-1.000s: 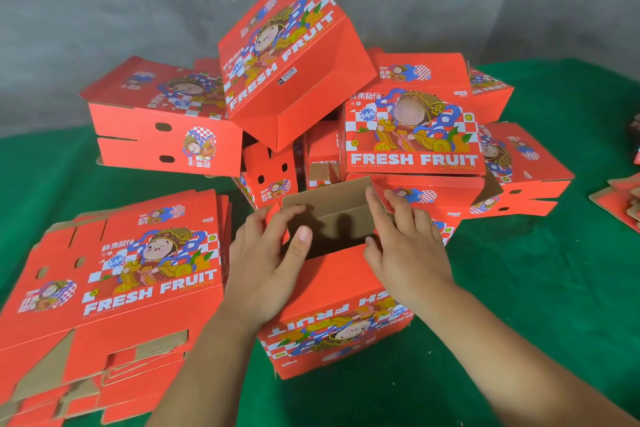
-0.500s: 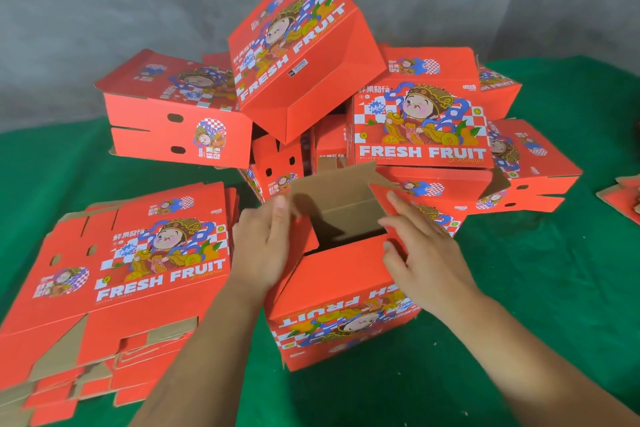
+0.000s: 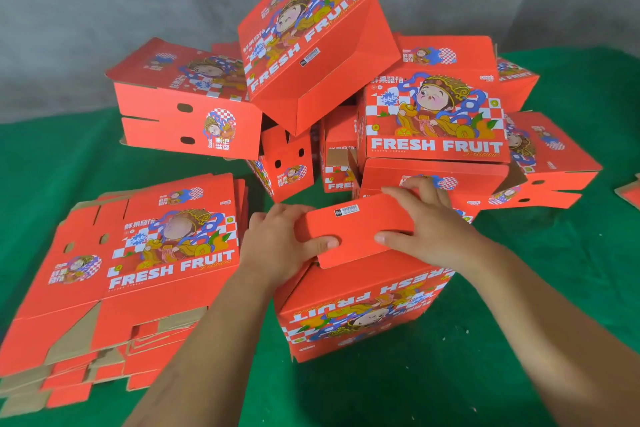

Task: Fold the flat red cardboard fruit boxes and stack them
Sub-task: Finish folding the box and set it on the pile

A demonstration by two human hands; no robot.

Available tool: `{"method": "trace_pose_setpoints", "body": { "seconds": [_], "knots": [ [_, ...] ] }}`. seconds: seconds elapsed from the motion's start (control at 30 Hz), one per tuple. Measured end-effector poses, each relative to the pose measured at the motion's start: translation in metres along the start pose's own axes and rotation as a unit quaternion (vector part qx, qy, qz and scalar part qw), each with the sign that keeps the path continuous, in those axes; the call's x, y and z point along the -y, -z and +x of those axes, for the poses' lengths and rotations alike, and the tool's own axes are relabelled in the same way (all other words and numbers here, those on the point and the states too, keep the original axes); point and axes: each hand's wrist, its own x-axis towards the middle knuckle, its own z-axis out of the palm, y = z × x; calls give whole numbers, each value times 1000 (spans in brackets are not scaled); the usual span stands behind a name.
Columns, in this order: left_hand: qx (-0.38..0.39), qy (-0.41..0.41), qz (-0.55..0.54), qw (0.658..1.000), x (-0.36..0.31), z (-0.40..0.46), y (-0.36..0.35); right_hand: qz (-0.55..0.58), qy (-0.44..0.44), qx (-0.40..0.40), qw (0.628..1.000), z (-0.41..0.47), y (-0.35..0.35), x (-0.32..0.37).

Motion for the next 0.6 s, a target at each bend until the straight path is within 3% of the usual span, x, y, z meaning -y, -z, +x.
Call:
{"method": "trace_pose_setpoints", "body": {
  "seconds": [0.13, 0.23, 0.3, 0.37, 0.47, 0.53, 0.6],
  "knots": [
    [20, 76, 184, 980, -17, 3, -7, -55, -42, -35, 997, 8, -12, 4],
    [-1, 32, 151, 988, -13, 4, -7, -63, -45, -51, 996, 9, -15, 6],
    [-40, 17, -24, 999, -5, 7, -4, -27, -65, -47, 996, 9, -13, 3],
    [-87, 33, -220, 971, 2, 8, -5, 23, -98, -23, 995, 10, -7, -2],
    [-113, 96, -347, 926, 4, 2, -13, 167, -139, 1, 976, 9, 3, -8],
    [-98, 182, -449, 869, 3, -5, -14, 272, -175, 11, 946, 6, 9, -10],
    [-9, 258, -589, 766, 1, -12, -11, 331, -226, 34, 916, 2, 11, -13]
  ]
}}
